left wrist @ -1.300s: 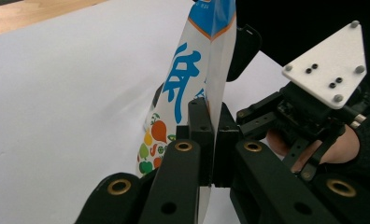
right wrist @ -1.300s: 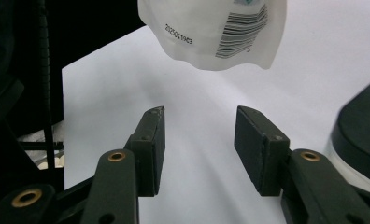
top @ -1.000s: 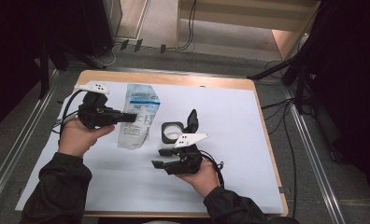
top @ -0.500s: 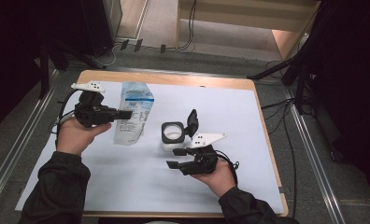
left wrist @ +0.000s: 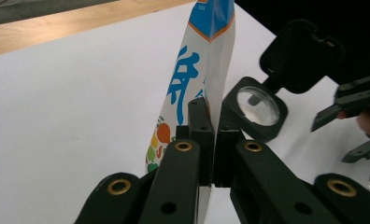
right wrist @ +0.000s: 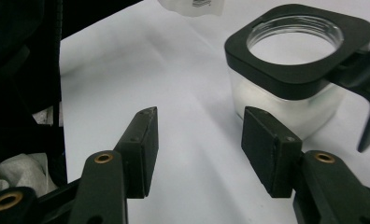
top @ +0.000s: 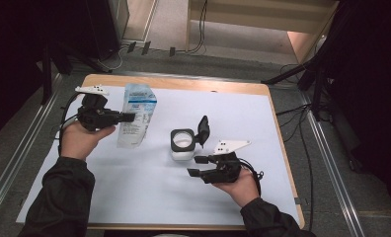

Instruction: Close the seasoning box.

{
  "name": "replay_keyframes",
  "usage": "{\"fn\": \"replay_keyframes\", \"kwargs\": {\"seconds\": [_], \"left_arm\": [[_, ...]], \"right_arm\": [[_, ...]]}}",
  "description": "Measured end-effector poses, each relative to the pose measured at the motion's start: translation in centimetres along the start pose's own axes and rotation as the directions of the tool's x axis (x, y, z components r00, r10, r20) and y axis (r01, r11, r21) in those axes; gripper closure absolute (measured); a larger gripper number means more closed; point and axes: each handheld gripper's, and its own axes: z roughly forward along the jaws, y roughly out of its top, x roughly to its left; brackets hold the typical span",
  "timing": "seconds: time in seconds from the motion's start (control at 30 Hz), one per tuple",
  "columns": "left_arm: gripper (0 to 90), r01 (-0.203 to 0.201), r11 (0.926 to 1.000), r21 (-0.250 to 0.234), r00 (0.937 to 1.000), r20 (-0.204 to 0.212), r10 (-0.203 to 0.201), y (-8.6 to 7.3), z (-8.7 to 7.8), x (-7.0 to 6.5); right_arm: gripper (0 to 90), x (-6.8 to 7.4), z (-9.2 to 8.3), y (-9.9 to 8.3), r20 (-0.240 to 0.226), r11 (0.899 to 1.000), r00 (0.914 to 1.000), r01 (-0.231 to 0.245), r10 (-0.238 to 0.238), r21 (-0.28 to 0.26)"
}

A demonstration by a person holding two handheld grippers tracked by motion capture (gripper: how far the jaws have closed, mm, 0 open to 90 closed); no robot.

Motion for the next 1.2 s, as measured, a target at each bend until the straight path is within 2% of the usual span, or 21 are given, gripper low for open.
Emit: {"fn": "replay_keyframes", "kwargs": {"seconds": [0.33, 0.47, 0.57, 0.73, 0.8, 1.0, 1.07, 1.2], "left_arm": [[90.0, -0.004, 0.9994, -0.034, 0.9991, -0.043, 0.002, 0.1, 1.1, 2.0], [90.0, 0.028, 0.9985, -0.048, 0.9979, -0.058, -0.031, 0.0, 1.6, 3.1], [90.0, 0.034, 0.9977, -0.059, 0.9965, -0.074, -0.038, 0.0, 2.0, 3.8], [90.0, 0.019, 0.9968, -0.078, 0.995, -0.096, -0.027, -0.2, 2.3, 4.5], [90.0, 0.027, 0.9967, -0.077, 0.9941, -0.103, -0.035, -0.3, 2.6, 4.8], [90.0, 0.003, 0.9991, -0.042, 0.9918, -0.128, -0.009, -1.0, 3.6, 5.3], [90.0, 0.003, 0.9984, -0.057, 0.9922, -0.125, -0.01, -1.2, 3.7, 5.5], [90.0, 0.006, 0.9986, -0.053, 0.9928, -0.119, -0.012, -1.6, 3.4, 5.6]], "right_arm": [[47.9, -1.3, -1.7, -0.6, 0.043, 1.0, 0.9987, -0.027, 0.028, -0.011], [47.9, -1.9, -2.4, -0.8, 0.068, 0.999, 0.9965, -0.046, 0.048, -0.023], [47.9, -2.2, -2.7, -0.9, 0.081, 0.998, 0.995, -0.057, 0.059, -0.026], [47.9, -2.8, -2.8, -1.2, 0.094, 0.997, 0.9924, -0.077, 0.079, -0.02], [47.8, -2.9, -2.9, -1.3, 0.101, 0.997, 0.9915, -0.081, 0.082, -0.021], [47.9, -3.1, -3.1, -1.3, 0.11, 0.996, 0.9896, -0.09, 0.092, -0.027], [47.9, -3.2, -3.1, -1.3, 0.111, 0.995, 0.9895, -0.091, 0.093, -0.03], [47.9, -3.5, -3.1, -1.3, 0.119, 0.995, 0.9882, -0.093, 0.097, -0.033]]}}
